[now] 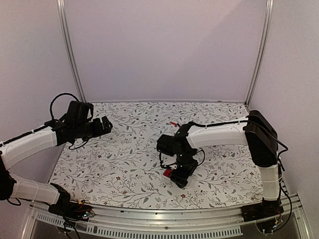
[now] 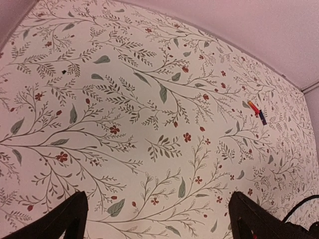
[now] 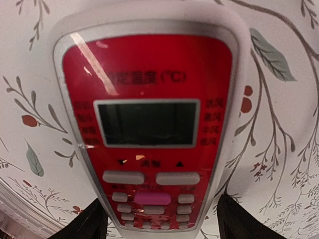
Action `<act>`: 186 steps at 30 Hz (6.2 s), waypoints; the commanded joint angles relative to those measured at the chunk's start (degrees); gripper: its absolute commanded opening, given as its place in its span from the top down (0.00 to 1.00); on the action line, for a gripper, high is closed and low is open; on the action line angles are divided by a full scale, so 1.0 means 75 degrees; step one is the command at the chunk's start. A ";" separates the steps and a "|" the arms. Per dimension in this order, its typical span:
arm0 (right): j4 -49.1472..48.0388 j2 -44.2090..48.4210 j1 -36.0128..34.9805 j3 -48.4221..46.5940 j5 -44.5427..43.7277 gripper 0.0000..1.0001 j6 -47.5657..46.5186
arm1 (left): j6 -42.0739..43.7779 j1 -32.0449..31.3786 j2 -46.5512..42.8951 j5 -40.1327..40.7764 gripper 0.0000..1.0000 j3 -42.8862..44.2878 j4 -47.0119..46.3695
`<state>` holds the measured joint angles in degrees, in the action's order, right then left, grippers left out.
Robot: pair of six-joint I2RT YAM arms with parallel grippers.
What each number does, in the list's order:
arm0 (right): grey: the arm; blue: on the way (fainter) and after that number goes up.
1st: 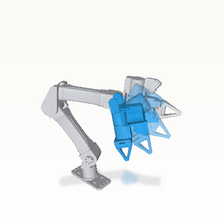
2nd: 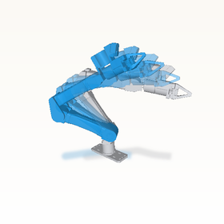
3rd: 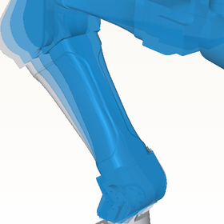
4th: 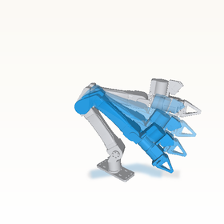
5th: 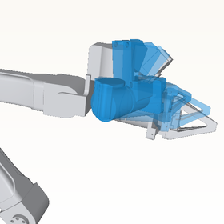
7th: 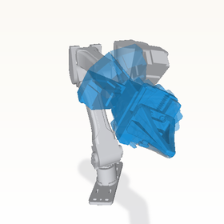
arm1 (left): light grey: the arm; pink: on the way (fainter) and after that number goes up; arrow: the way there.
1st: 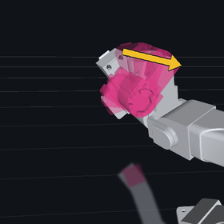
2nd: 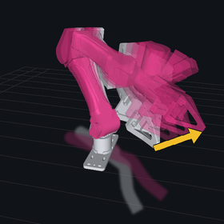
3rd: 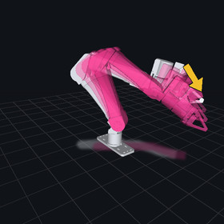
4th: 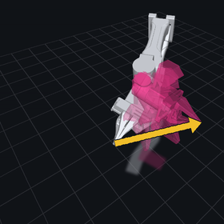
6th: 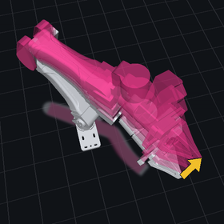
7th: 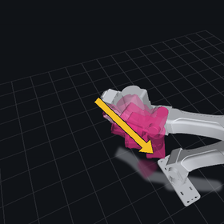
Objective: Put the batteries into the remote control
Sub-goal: Move the remote control to the center of the board, then pick up the remote control from the center of the board, then pass from the right arm to the left, then pass from the left arm to the right, then remove the battery cover from the remote control.
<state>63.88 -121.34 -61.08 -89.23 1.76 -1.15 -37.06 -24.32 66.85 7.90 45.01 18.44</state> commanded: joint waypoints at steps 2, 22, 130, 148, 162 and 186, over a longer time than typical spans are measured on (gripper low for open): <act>0.0457 -0.0551 -0.0017 -0.0649 -0.0132 0.24 0.0002 | 0.0095 0.0051 -0.0037 -0.0055 0.01 -0.0153 -0.0186; -0.0091 -0.0393 0.0211 -0.1319 0.1132 0.58 -0.0318 | 0.0549 0.0047 -0.2356 -0.0624 0.00 -0.1996 -0.2914; -0.6198 0.5344 0.2331 0.1834 0.3053 0.65 0.3360 | 0.5161 -0.5424 0.3153 0.0846 0.80 0.3209 -0.2482; -0.7151 0.5669 0.3141 0.2671 0.4054 1.00 0.3862 | 0.4361 -0.5206 0.2727 0.0806 0.27 0.3113 -0.1897; -0.7795 0.6277 0.3280 0.3462 0.3824 0.99 0.3696 | 0.0851 -0.4211 0.1077 -0.0277 0.10 0.0138 -0.5168; -0.9810 0.6346 0.3262 0.4511 0.5047 1.00 0.4536 | -0.1098 -0.4217 0.3206 -0.2611 0.36 0.0665 -0.7668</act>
<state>-5.23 -73.58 -36.56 -56.27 36.62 31.40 -42.98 -56.18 89.71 -10.13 47.94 -35.09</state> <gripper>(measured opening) 0.148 0.651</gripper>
